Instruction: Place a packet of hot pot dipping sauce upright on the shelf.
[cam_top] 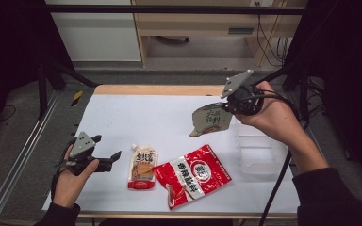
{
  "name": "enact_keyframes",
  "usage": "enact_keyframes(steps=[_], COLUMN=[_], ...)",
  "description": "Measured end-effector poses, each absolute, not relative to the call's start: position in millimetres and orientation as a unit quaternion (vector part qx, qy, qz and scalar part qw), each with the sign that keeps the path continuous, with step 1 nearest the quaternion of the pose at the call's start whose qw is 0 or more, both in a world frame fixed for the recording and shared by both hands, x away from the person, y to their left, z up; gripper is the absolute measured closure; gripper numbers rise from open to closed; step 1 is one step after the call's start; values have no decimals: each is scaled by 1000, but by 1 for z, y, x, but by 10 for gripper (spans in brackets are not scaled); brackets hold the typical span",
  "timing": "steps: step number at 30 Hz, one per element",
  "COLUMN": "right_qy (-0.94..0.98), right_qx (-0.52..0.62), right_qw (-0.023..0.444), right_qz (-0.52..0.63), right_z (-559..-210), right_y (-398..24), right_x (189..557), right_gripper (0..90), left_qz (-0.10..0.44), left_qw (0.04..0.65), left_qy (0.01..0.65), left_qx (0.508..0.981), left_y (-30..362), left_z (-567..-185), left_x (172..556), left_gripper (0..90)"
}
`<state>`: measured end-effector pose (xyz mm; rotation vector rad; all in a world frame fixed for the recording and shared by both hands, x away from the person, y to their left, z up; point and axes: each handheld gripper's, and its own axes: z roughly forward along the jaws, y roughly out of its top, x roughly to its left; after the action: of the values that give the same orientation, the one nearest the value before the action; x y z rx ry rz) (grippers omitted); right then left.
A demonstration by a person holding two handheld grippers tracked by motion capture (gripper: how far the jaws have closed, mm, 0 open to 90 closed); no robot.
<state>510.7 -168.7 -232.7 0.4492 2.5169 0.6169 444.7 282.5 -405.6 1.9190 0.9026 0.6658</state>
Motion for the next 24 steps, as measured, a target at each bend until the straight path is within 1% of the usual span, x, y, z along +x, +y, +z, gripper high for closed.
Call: enact_keyframes(steps=[4,13,17,24], right_qy=[921,910,903,895], right_qx=[177,205,223,243], right_qw=[260,271,276,286], right_qz=[232,236,243,240], right_z=[-227,-219,-217,-220], right_y=[-181,-214,-233,-254], right_x=[512,513,513,513], right_gripper=[900,900,900,900], left_qz=[274,276,272,271], left_qw=[429,420,427,420], left_qy=[371,383,393,398], left_qx=[777,775,768,769], left_y=[288,293,299,301], left_z=[-418,-434,-436,-439], left_x=[441,432,428,428], left_gripper=[68,62,62,62])
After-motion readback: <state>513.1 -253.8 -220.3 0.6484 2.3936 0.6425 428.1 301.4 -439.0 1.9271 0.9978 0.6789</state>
